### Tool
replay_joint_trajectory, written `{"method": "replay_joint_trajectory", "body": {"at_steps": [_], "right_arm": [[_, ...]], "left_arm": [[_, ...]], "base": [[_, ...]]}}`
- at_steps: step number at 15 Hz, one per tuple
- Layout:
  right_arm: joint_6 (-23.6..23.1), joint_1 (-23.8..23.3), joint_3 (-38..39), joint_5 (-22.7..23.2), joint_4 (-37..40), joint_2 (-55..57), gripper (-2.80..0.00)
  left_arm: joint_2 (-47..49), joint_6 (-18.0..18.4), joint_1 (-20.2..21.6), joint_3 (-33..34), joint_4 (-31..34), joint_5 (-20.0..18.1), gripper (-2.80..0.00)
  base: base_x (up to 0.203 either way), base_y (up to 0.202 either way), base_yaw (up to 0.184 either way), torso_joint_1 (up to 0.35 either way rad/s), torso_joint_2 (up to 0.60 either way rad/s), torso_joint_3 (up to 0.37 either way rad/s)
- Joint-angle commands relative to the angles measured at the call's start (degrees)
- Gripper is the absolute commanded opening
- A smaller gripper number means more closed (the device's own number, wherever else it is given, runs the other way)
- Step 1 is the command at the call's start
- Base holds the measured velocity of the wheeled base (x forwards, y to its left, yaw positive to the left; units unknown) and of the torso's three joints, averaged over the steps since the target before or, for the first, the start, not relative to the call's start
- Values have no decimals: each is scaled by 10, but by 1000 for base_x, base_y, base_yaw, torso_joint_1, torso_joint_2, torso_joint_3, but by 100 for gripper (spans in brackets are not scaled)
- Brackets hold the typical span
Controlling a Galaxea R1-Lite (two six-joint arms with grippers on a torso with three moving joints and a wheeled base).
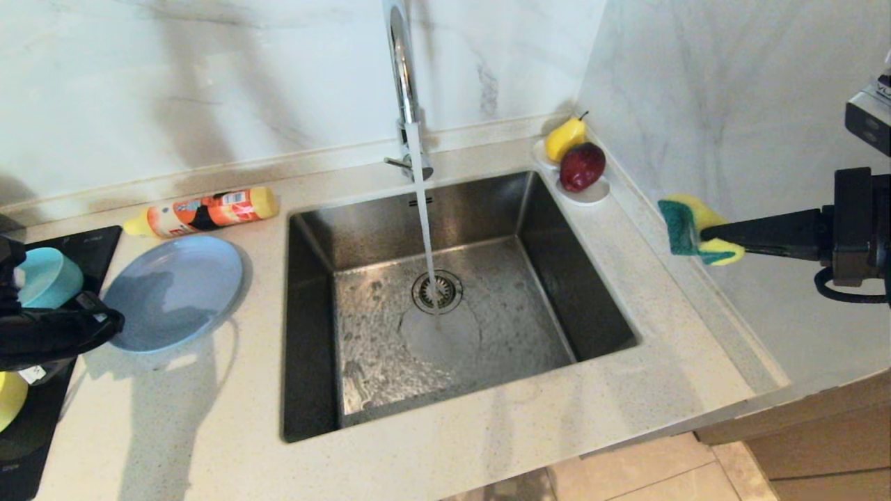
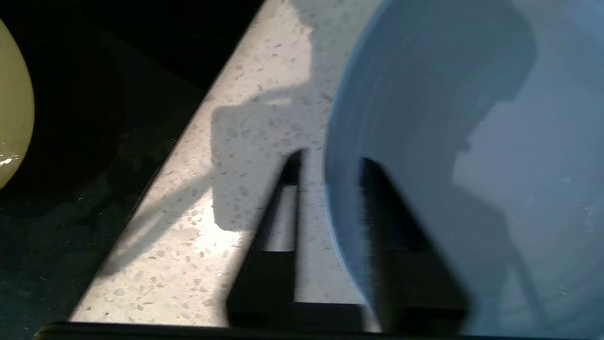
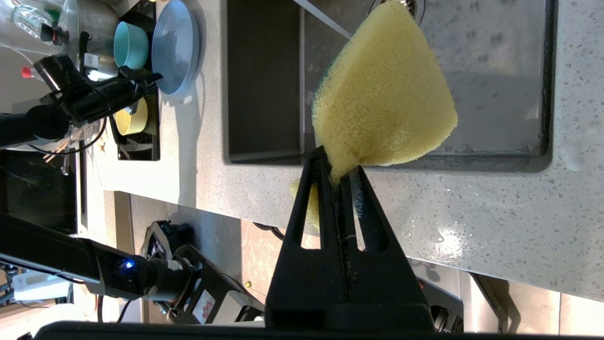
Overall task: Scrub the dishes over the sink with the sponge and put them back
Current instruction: Place the plate on the table, then put down the sponge
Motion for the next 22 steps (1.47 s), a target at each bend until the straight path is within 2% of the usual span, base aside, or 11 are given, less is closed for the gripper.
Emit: {"method": "replay_joint_trajectory", "body": {"at_steps": [1, 4, 6, 8, 9, 10, 12, 15, 17, 19, 22], "right_arm": [[1, 0, 1, 2, 0, 1, -280], [1, 1, 2, 2, 1, 1, -280], [2, 1, 6, 2, 1, 4, -280], [2, 0, 9, 0, 0, 9, -280], [3, 0, 10, -1, 0, 12, -280], [4, 0, 9, -3, -2, 17, -280], [2, 0, 8, -7, -2, 18, -280], [2, 0, 12, -34, -1, 17, -280], [2, 0, 12, -45, 0, 16, -280], [2, -4, 14, -50, 11, 13, -280], [1, -11, 11, -50, 14, 9, -280]], "left_arm": [[-5, -6, 0, -3, -4, -1, 0], [-26, -8, 0, -38, 4, -6, 0], [-39, -8, -3, -93, 23, -7, 0], [-44, -3, -24, -157, 56, -8, 0], [-43, 5, -47, -190, 80, -8, -280], [-40, 25, -77, -223, 110, -9, -280], [-21, 75, -133, -269, 128, -9, -280], [-13, 140, -213, -287, 94, -9, -280], [-24, 156, -275, -270, 70, -8, -280], [-76, 162, -333, -223, 59, -9, -280], [-195, 168, -372, -145, 42, 7, -280]], "base": [[0, 0, 0, 0, 0, 0], [0, 0, 0, 0, 0, 0], [0, 0, 0, 0, 0, 0], [0, 0, 0, 0, 0, 0], [0, 0, 0, 0, 0, 0], [0, 0, 0, 0, 0, 0], [0, 0, 0, 0, 0, 0], [0, 0, 0, 0, 0, 0], [0, 0, 0, 0, 0, 0], [0, 0, 0, 0, 0, 0], [0, 0, 0, 0, 0, 0]]}}
